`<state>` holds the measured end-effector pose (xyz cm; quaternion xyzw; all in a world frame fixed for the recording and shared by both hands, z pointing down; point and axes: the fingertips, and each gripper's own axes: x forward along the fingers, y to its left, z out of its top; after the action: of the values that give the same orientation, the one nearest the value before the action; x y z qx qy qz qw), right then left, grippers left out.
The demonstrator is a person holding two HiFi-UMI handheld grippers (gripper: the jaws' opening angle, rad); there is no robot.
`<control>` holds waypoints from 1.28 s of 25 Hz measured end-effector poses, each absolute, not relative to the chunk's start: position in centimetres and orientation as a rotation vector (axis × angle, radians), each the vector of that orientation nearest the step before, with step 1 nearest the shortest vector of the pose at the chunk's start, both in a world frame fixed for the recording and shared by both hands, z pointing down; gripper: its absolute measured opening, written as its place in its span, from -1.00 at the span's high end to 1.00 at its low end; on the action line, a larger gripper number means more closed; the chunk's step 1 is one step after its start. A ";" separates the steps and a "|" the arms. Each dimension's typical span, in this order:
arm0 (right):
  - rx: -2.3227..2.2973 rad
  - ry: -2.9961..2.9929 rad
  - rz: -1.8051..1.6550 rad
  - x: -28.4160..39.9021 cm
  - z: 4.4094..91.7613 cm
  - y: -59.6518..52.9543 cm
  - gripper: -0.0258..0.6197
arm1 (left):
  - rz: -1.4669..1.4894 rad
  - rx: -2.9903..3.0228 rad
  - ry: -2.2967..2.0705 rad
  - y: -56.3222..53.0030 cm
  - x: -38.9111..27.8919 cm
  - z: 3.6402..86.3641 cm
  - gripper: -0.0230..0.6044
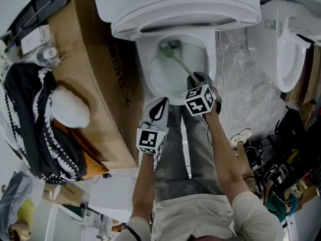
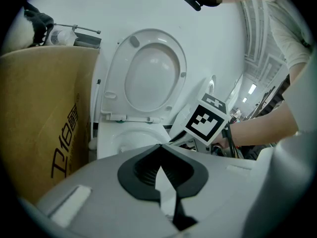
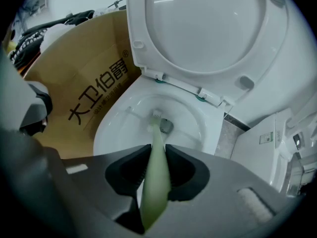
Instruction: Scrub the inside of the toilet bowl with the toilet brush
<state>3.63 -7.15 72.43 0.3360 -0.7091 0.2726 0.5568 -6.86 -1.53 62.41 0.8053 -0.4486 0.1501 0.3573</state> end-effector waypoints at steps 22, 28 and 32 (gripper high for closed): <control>0.652 -1.645 0.717 6.5 72.0 5.2 0.63 | 0.420 2.096 -1.121 0.0 -4.7 62.4 0.87; 0.744 -1.573 0.829 9.3 72.6 7.1 0.63 | 0.445 2.100 -1.107 0.4 -3.7 62.7 0.86; 0.766 -1.549 0.856 9.6 73.3 7.1 0.63 | 0.451 2.105 -1.098 0.2 -3.3 62.9 0.86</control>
<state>9.64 7.09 73.30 0.3263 -0.6600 0.3646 0.5700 -3.29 0.25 62.87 0.8144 -0.4249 0.1744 0.3548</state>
